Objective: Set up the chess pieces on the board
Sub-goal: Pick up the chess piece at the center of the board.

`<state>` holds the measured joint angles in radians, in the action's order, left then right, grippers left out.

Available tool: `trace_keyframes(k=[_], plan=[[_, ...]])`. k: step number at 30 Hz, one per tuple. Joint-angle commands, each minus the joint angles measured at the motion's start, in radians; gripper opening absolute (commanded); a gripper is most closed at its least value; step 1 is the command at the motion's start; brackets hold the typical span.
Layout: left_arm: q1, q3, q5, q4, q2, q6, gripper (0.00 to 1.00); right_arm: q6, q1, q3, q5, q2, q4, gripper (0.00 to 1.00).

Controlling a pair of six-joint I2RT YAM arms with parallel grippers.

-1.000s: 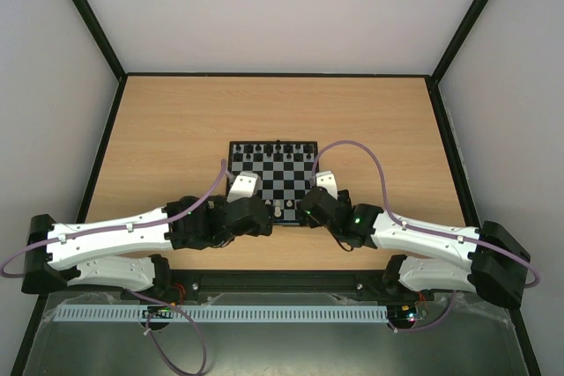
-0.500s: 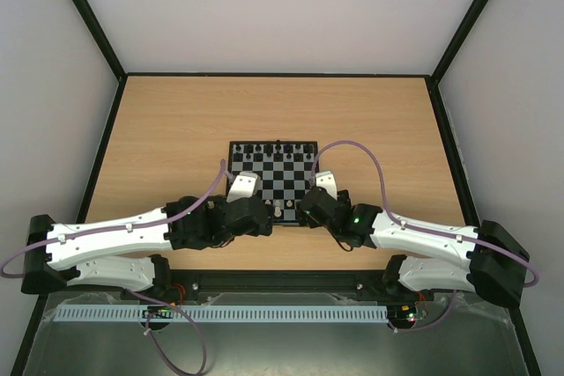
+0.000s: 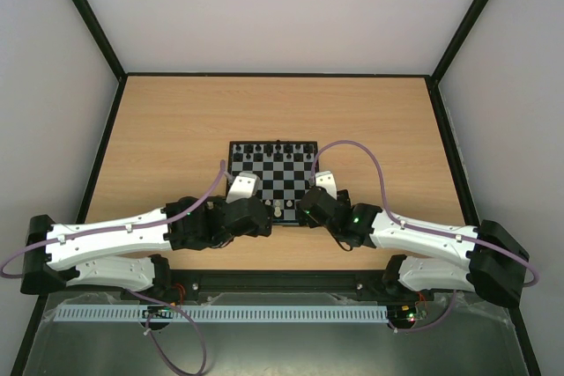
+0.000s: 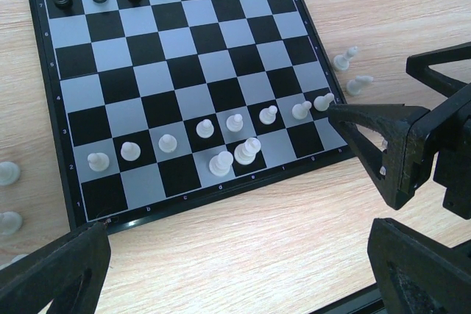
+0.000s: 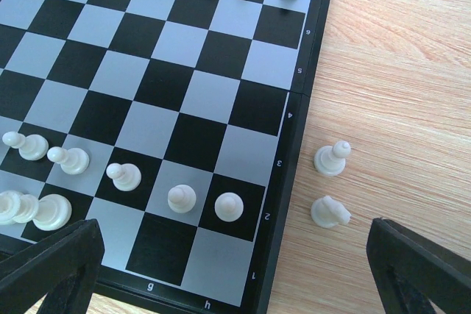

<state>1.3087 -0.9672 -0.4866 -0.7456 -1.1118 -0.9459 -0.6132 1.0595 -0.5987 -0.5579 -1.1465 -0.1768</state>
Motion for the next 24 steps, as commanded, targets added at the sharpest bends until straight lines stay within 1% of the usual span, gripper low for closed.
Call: trace_keyframes(k=[1,24], plan=[[0.0,0.015,0.0,0.005,0.017,0.011,0.99,-0.011,-0.004,-0.027,-0.023,-0.013,0.003,0.99],[-0.002,0.012,-0.001,0.004,0.018,0.016,0.99,-0.009,-0.004,-0.03,-0.017,-0.025,0.007,0.99]])
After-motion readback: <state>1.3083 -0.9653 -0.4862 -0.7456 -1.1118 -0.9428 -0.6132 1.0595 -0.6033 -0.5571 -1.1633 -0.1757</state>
